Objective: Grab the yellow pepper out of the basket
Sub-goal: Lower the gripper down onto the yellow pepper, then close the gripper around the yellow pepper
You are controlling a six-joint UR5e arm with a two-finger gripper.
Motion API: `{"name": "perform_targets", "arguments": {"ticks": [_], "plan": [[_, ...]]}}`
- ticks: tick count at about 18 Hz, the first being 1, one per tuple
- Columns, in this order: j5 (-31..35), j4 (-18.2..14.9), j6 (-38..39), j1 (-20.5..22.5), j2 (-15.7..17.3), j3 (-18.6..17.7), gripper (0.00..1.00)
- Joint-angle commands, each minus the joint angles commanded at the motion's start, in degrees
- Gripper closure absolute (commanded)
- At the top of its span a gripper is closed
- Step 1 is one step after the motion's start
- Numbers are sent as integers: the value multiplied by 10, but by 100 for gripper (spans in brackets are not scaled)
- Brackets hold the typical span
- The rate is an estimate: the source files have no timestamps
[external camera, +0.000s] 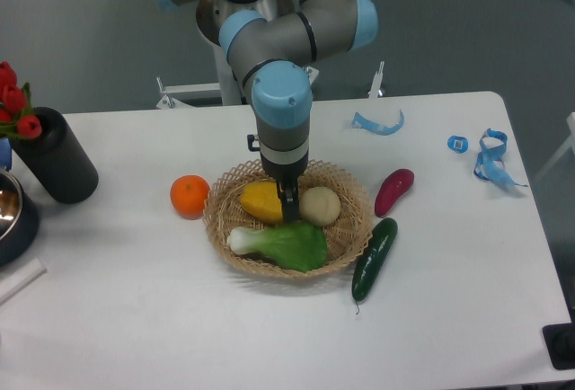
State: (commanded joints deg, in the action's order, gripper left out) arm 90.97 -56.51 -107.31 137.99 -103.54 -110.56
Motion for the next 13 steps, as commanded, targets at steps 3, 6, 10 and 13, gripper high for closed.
{"name": "perform_targets", "arguments": {"ticks": [3,6,10,13], "plan": [[0,0,0,-1,-7,-8,1],[0,1,4,-4,-11,-7,1],[1,25,9,-9,-24,-6,1],[0,25,13,-11,-28,-7,1]]}}
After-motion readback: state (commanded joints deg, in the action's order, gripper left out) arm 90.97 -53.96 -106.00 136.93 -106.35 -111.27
